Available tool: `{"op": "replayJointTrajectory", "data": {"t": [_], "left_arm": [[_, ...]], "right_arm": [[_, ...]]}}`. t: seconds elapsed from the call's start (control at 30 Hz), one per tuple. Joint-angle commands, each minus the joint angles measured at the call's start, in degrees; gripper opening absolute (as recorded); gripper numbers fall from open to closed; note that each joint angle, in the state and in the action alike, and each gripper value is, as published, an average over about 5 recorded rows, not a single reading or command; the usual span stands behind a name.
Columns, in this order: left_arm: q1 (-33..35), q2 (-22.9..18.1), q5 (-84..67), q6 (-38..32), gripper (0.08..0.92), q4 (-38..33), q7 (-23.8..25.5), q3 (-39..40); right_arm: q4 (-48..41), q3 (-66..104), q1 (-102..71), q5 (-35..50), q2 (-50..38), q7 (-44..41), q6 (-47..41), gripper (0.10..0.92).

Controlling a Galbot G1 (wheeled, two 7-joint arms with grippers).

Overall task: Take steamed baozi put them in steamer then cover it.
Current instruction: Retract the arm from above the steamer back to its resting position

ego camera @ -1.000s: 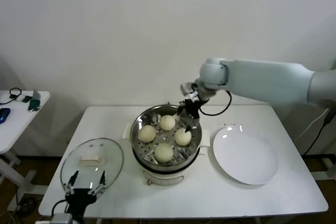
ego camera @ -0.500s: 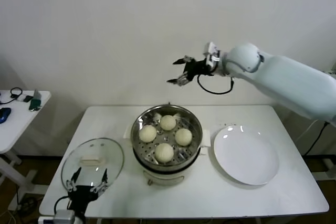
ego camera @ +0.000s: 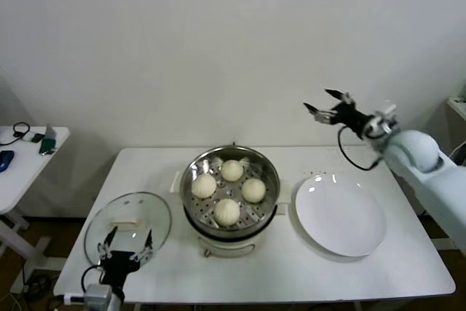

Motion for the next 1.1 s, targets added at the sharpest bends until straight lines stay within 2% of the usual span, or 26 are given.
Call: {"op": "replayJointTrajectory", "data": {"t": [0.03, 0.3, 0.67, 0.77, 0.93, 1.1], "left_arm": [[-1.46, 0.61, 4.98, -4.85, 0.823, 1.85, -1.47, 0.23], [-1.28, 2.28, 15.18, -9.86, 0.823, 3.06, -3.48, -0.35], [0.08, 5.1, 45.96, -12.63, 0.823, 5.27, -15.54, -0.48], [-1.32, 5.77, 54.38, -12.97, 0.823, 10.44, -20.36, 0.58], [-6.14, 5.84, 67.89, -14.24, 0.823, 23.55, -29.13, 0.69], [-9.06, 5.18, 72.25, -15.75, 0.823, 31.45, -30.36, -0.12]], "right_arm": [[5.01, 40.43, -49.13, -4.12, 6.1, 2.67, 13.15, 0.823], [6.85, 40.52, -57.6, -6.57, 17.35, 1.59, 17.84, 0.823], [5.31, 31.43, -59.67, -11.46, 27.71, 4.46, 25.24, 0.823], [4.8, 29.97, -59.92, -11.46, 28.58, 4.65, 25.08, 0.823], [4.24, 28.78, -59.6, -11.52, 29.5, 4.62, 25.09, 0.823], [4.01, 28.44, -59.65, -11.6, 30.01, 4.55, 25.42, 0.823]]}}
